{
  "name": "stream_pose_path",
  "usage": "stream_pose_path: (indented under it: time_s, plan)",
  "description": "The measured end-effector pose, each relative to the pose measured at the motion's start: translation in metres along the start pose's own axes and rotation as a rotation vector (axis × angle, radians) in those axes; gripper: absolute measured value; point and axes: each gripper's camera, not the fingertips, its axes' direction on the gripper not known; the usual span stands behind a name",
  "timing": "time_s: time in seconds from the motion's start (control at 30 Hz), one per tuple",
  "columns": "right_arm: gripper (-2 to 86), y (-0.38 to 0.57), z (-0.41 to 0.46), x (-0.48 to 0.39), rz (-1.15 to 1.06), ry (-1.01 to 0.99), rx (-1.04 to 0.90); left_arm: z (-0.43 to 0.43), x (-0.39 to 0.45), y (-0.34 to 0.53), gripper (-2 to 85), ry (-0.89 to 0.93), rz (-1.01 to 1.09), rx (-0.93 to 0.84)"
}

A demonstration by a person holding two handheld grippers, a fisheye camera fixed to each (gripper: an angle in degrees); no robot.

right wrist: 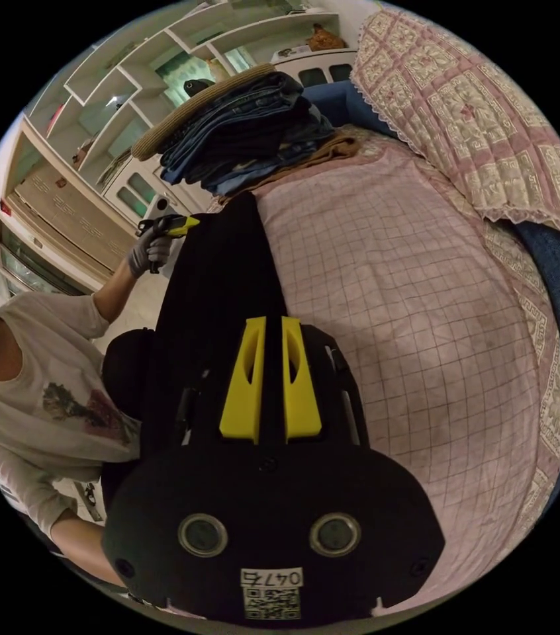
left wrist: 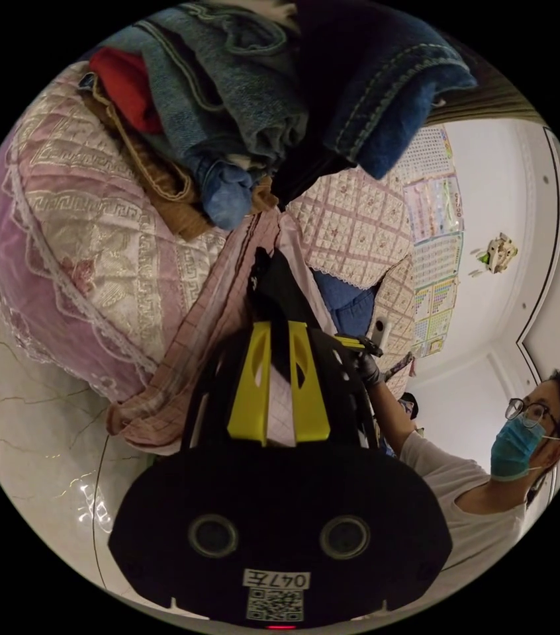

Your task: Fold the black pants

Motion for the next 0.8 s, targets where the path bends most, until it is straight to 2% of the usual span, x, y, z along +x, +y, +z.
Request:
stream_pose_path:
  time_s: [0.3,0.6,0.7,0.8]
  plan:
    - [-1.2,-0.025,0.011,-0.031,-0.061,0.061,0.063,-0.035,0.006,-0.018,3.7,-0.014,0.024,-0.003]
    - [-0.4,-0.042,0.037,-0.060,-0.018,0.191,-0.017,-0.081,0.006,-0.043,3.5,-0.005,-0.002,0.002]
    - [0.6,-0.046,0.024,-0.087,0.007,0.294,0.049,-0.099,0.013,-0.054,1.3,-0.003,0.010,0.005]
    - [1.1,-0.053,0.018,-0.137,-0.066,0.319,0.118,-0.118,0.025,-0.066,0.0,-0.020,0.031,0.009]
